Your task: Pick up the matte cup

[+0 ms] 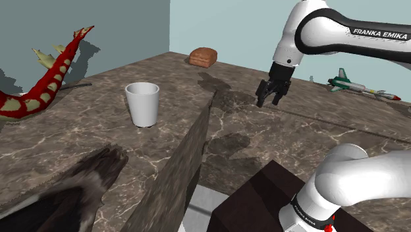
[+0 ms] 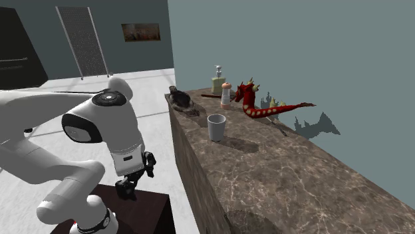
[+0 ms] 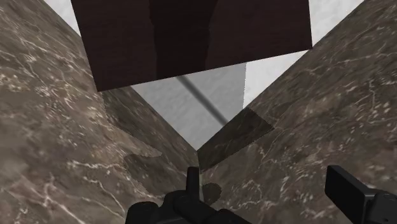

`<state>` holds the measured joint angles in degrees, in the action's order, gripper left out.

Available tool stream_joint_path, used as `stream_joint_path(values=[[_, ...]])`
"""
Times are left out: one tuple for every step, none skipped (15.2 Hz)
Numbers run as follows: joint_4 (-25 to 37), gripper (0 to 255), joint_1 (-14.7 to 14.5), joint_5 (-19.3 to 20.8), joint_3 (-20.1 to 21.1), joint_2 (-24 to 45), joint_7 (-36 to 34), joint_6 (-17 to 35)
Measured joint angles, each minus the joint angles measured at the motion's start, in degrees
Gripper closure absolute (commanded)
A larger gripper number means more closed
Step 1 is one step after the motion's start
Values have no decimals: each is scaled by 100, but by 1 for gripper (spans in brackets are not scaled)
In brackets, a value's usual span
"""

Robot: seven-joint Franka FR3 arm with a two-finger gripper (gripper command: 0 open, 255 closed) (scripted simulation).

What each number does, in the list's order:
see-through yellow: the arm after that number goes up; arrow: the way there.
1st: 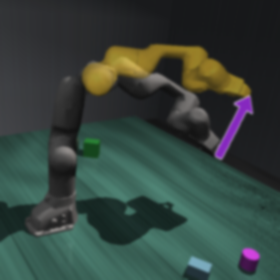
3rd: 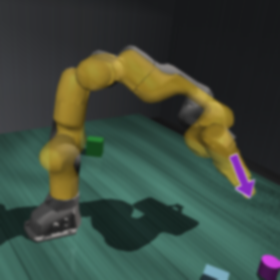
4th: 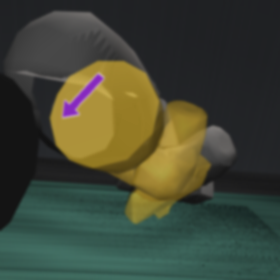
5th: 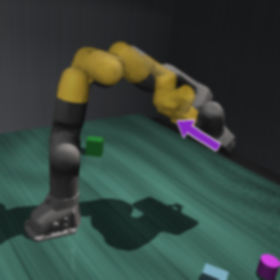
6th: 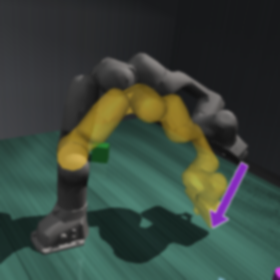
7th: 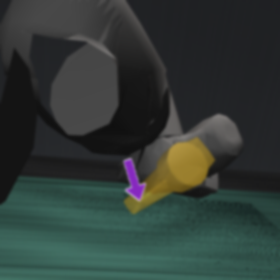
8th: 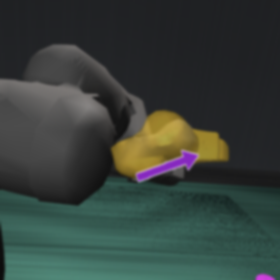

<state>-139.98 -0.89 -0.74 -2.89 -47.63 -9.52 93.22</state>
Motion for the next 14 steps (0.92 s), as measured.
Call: stream_joint_path(values=[[0, 0, 0, 0, 0, 0, 0, 0], [39, 0, -21, -45, 55, 54, -67, 17], [76, 0, -52, -114, 141, 86, -174, 14], [155, 0, -88, -193, 237, 232, -294, 84], [219, 0, -131, -285, 355, 351, -438, 143], [353, 0, -162, -359, 451, 472, -569, 136], [443, 0, -198, -440, 559, 583, -709, 166], [538, 0, -236, -521, 677, 689, -861, 188], [670, 0, -268, -594, 788, 819, -1008, 196], [743, 0, -293, -654, 878, 900, -1133, 216], [907, 0, -318, -716, 993, 1083, -1283, 252], [1045, 0, -333, -761, 1076, 1219, -1404, 260], [1143, 0, -357, -814, 1183, 1347, -1546, 305], [1311, 0, -371, -851, 1273, 1507, -1678, 311]])
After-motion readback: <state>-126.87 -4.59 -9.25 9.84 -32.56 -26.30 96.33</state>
